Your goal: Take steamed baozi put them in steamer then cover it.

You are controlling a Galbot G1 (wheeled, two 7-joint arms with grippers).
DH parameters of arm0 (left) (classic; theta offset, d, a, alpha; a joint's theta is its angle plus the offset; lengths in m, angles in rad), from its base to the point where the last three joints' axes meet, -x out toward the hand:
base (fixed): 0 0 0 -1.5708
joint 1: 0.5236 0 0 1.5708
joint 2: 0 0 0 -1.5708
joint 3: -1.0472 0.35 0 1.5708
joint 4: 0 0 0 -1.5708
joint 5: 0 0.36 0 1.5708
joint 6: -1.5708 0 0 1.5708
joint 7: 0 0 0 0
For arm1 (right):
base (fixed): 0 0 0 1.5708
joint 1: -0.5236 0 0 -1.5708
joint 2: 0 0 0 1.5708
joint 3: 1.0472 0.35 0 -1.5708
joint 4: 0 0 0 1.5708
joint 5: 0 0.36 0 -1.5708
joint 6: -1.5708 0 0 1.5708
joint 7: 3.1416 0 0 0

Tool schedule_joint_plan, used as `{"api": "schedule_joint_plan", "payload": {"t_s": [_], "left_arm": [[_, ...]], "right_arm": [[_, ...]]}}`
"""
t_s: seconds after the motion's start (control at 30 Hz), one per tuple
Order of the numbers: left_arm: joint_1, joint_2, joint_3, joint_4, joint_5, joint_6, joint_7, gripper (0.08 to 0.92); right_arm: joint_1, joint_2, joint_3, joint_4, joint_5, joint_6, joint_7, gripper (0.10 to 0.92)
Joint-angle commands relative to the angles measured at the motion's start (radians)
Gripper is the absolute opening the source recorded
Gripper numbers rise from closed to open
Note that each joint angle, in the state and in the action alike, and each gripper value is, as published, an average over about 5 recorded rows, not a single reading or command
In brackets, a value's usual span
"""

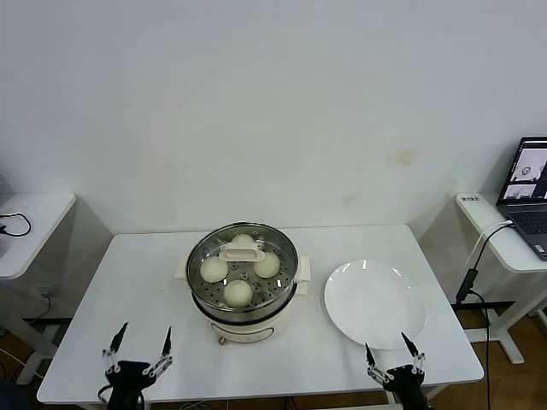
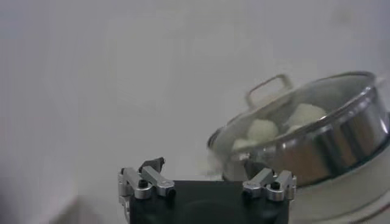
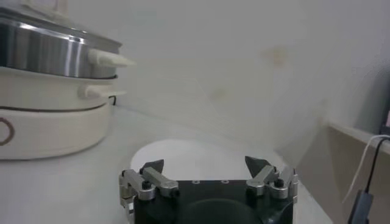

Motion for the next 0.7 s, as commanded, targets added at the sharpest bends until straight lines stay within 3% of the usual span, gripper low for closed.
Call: {"api": "schedule_joint_plan", "payload": {"t_s": [0.03, 0.7], "left_arm": [[0.128, -0.015, -0.053, 0.002, -0.254, -0.060, 0.020, 0.823], [0.123, -0.025, -0.061, 0.026, -0.134, -0.078, 0.017, 0.823]], "right_arm": [[-0.050, -0.025, 0.004, 0.069, 0.118, -0.079, -0.059, 0.823], [-0.065, -0.010, -0.042, 0.102, 0.090, -0.096, -0.067, 0.823]]}}
